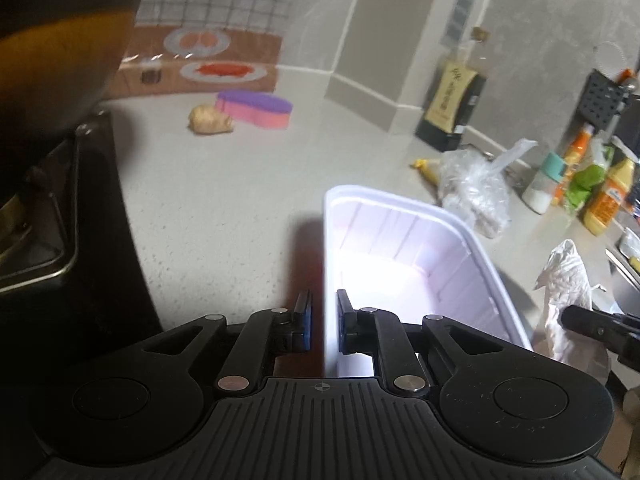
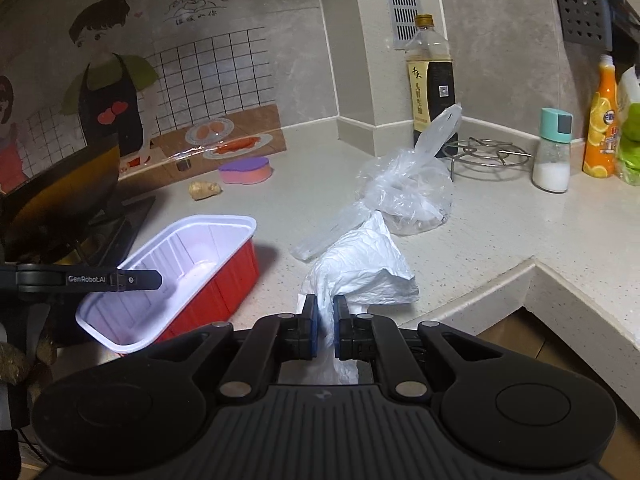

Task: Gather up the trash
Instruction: 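Lift the tray with the left tool while the right tool carries the tissue toward the bin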

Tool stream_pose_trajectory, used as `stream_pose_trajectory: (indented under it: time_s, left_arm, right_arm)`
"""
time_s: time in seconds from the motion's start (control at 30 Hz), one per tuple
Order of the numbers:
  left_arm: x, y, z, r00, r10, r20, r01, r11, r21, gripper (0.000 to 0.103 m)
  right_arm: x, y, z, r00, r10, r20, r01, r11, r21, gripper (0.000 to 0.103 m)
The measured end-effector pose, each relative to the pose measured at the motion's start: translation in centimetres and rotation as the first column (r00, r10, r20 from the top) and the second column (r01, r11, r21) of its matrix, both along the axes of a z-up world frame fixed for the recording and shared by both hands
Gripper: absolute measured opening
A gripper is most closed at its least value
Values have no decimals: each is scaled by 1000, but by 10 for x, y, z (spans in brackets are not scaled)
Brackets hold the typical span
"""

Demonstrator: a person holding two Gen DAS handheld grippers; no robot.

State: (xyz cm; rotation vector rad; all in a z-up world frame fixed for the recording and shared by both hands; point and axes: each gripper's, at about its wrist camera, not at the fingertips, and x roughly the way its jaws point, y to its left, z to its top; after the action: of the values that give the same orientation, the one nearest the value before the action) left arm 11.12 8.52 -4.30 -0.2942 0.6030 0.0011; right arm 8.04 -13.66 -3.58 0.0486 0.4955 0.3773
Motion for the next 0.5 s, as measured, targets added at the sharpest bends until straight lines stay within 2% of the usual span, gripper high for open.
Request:
stream_pose_trajectory:
  time_s: [0.2, 0.37, 0.5]
  left_arm:
    - [4, -1, -5, 1000, 0, -22, 0, 1000, 16, 19]
    - [4, -2, -5, 1000, -3, -6, 3, 999, 41, 19]
    - [-3, -6, -2, 998, -27, 52, 23, 997, 77, 17]
  right_arm:
    - [21, 27, -12, 998, 53, -25, -53, 998, 28, 7]
    - [36, 41, -26, 994, 82, -67, -78, 995, 58, 7]
    - [35, 43, -30, 995, 85, -58, -83, 996, 41, 8]
